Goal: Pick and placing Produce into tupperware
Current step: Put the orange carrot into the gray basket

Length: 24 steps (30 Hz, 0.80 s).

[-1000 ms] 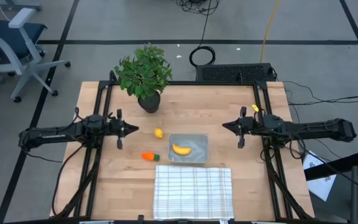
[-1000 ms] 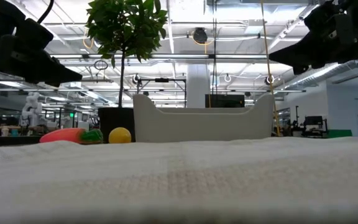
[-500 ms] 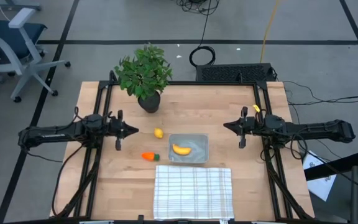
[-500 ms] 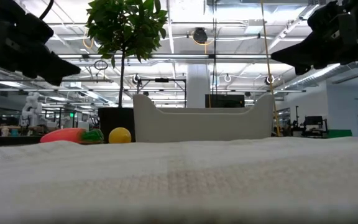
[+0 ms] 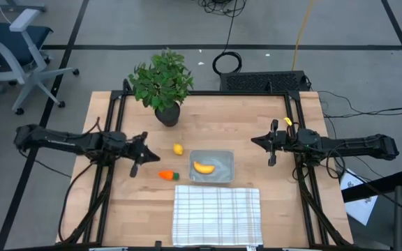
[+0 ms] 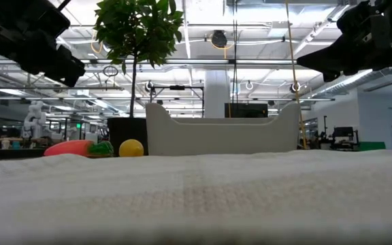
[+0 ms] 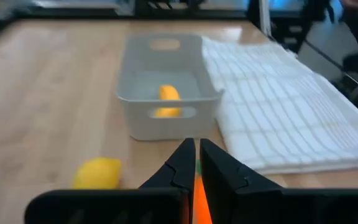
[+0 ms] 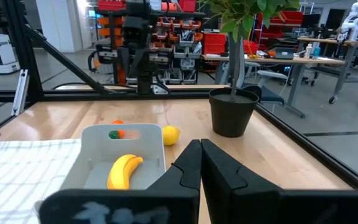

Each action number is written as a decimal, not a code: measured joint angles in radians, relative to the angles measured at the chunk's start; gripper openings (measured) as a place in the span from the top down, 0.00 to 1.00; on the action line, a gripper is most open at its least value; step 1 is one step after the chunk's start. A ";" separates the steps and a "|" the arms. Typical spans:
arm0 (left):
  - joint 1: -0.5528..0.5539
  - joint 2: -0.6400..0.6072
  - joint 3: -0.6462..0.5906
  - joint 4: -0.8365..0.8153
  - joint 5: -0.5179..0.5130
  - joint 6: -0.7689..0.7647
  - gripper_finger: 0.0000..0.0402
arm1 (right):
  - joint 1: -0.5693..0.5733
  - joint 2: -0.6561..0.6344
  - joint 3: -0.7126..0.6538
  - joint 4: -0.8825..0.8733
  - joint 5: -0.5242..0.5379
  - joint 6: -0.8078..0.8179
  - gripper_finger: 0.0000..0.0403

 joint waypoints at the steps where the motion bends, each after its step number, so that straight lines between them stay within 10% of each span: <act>1: -0.016 0.035 0.018 0.000 -0.003 -0.003 0.94 | 0.000 0.000 0.000 0.000 0.000 0.000 1.00; 24: -0.108 0.441 0.392 -0.417 -0.100 -0.046 0.94 | 0.000 0.000 0.000 0.000 0.001 0.000 1.00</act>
